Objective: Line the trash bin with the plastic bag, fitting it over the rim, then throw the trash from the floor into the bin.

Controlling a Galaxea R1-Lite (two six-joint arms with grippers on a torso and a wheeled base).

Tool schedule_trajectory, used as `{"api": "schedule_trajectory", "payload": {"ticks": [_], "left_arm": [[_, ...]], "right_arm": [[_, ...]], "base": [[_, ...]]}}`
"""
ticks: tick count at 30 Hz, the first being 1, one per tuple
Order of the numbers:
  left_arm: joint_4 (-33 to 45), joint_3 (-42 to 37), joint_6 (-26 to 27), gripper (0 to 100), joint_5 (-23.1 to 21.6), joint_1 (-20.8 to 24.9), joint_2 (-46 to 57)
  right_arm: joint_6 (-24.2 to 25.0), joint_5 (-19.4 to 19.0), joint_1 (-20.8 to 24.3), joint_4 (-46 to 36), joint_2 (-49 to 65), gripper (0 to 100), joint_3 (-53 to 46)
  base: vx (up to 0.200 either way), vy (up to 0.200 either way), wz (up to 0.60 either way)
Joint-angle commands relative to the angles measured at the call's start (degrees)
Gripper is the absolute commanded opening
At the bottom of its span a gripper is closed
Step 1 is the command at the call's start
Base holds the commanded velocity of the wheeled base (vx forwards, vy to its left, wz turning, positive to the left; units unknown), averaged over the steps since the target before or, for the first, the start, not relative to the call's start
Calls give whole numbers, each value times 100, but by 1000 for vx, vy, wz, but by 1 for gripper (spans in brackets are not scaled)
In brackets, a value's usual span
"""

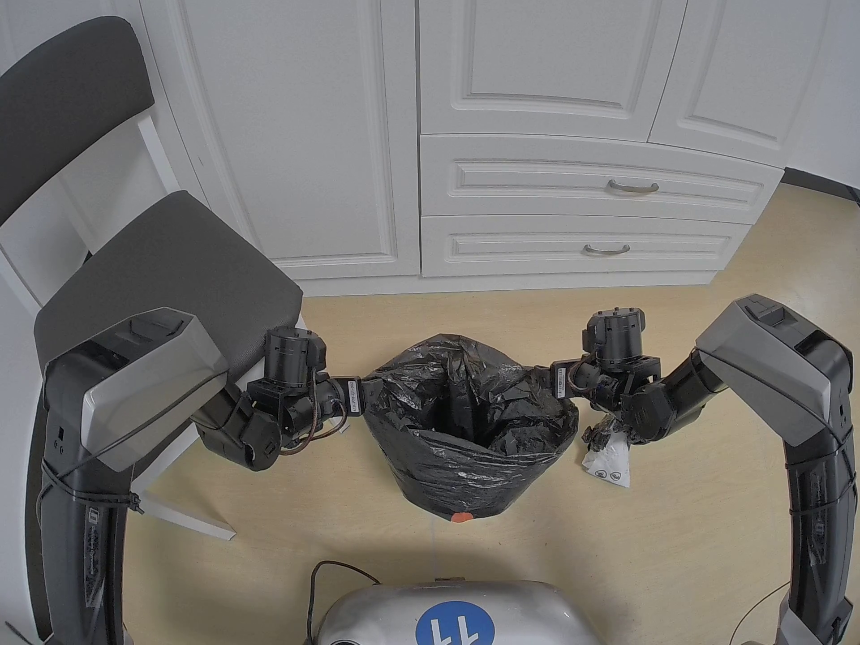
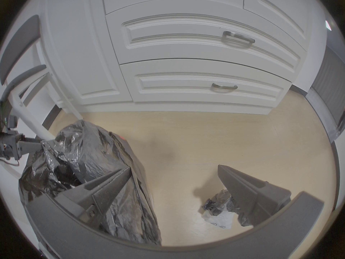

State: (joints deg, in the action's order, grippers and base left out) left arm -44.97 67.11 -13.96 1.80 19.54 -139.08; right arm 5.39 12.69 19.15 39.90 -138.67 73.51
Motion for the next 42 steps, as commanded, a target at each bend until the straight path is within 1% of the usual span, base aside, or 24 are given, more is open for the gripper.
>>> {"api": "schedule_trajectory", "payload": {"ticks": [1,11,18,19,20,22,23,24,25,26,31,34,36,40,41,42], "left_arm": [[85,109,-2,100,48,-3,-233],[111,13,7,100,57,-12,-312],[-3,-515,25,100,48,50,22],[-20,-761,34,100,13,102,276],[-20,-778,34,100,4,111,303],[67,-1060,60,100,-13,190,707],[67,-1060,60,100,-13,190,707],[94,-1191,69,100,-5,261,900],[94,-1191,69,100,-5,261,900],[85,-1288,113,100,-5,305,1076],[50,-1490,324,100,22,401,1270],[6,-1596,324,100,48,463,1287],[-56,-1842,288,100,39,472,1428],[-73,-2211,271,100,-22,436,1814],[-73,-2211,271,100,-22,436,1814],[-108,-2290,280,100,-31,445,1981]], "right_arm": [[68,5,-8,-9,-275,100,155],[41,5,-69,-105,-310,100,120],[32,5,-69,-26,-99,100,-47],[24,-12,-52,-35,217,100,-214],[15,-12,-52,-35,235,100,-232],[-108,-47,-34,-96,674,100,-557],[-108,-47,-34,-96,674,100,-557],[-275,-56,-34,-79,885,100,-742],[-275,-56,-34,-79,885,100,-742],[-381,-56,-8,-26,1052,100,-882],[-389,-56,159,-17,1211,100,-1084],[-389,-56,185,-17,1219,100,-1128],[-425,-39,194,-26,1325,100,-1322],[-636,-56,133,-17,1597,100,-1867],[-636,-56,133,-17,1597,100,-1867],[-741,-65,124,9,1703,100,-1981]], "base": [[0,0,0],[0,0,0],[0,0,0],[0,0,0],[0,0,0],[0,0,0],[0,0,0],[0,0,0],[0,0,0],[0,0,0],[0,0,0],[0,0,0],[0,0,0],[0,0,0],[0,0,0],[0,0,0]]}}
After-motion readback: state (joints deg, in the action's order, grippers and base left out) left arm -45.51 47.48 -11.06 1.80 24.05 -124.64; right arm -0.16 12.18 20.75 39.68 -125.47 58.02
